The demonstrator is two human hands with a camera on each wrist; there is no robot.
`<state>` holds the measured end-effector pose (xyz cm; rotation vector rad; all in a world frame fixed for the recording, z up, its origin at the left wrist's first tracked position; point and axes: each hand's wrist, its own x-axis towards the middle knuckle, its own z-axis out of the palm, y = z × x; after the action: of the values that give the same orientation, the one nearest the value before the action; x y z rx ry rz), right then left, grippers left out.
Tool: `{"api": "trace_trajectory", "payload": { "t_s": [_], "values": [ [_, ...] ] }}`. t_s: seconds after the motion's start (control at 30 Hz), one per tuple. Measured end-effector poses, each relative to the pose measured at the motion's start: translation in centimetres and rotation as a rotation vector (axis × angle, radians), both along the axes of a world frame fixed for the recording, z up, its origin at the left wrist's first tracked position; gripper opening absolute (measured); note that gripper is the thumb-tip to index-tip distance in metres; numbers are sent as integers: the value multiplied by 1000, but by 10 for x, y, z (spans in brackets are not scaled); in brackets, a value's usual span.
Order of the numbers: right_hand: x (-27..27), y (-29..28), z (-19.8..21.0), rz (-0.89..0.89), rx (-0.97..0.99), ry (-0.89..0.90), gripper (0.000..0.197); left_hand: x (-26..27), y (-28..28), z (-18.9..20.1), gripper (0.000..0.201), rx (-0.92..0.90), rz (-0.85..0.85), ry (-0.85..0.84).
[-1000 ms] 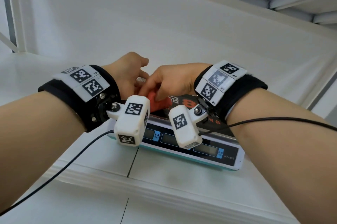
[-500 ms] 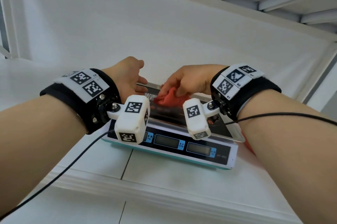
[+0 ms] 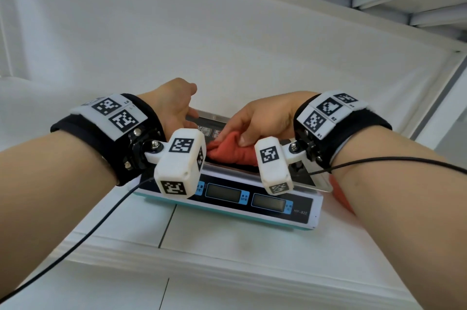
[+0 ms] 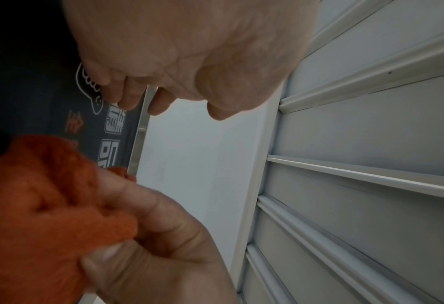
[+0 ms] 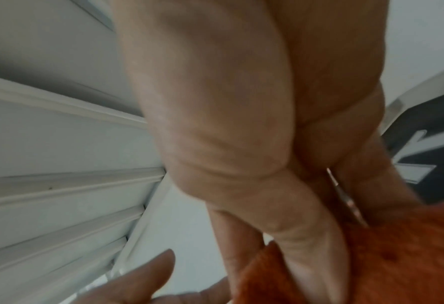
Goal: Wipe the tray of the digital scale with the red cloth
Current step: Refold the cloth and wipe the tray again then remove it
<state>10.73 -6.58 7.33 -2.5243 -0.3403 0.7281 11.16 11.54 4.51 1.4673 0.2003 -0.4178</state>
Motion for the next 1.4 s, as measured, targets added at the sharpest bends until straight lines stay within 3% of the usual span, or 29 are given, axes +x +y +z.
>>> {"api": "trace_trajectory", "payload": {
  "t_s": [0.13, 0.27, 0.4, 0.53, 0.67, 0.8, 1.13, 1.23, 1.4],
  "values": [
    [10, -15, 1, -206, 1, -186, 42, 0, -1, -2, 67, -8, -5, -13],
    [20, -22, -11, -306, -250, -361, 38, 2, -5, -4, 70, 34, -28, -16],
    [12, -9, -10, -211, -343, -301, 42, -1, -20, -3, 75, 146, -98, -21],
    [-5, -7, 1, -111, -223, -176, 47, -6, -34, 2, 76, 159, -128, -20],
    [-5, -22, 4, -246, -163, -284, 43, -10, -41, 5, 76, 124, -122, -13],
    [-2, -41, -5, -257, -345, -346, 41, -13, -45, 2, 74, 101, -114, -13],
    [-25, -46, -8, -183, 55, -69, 39, -22, -60, 1, 73, 83, -75, -10],
    [-22, -57, -10, -310, 179, -134, 40, -29, -63, 0, 73, 126, -72, -35],
    [-9, -72, -14, -440, 80, -327, 49, -34, -64, -1, 71, 166, -74, -70]
  ]
}}
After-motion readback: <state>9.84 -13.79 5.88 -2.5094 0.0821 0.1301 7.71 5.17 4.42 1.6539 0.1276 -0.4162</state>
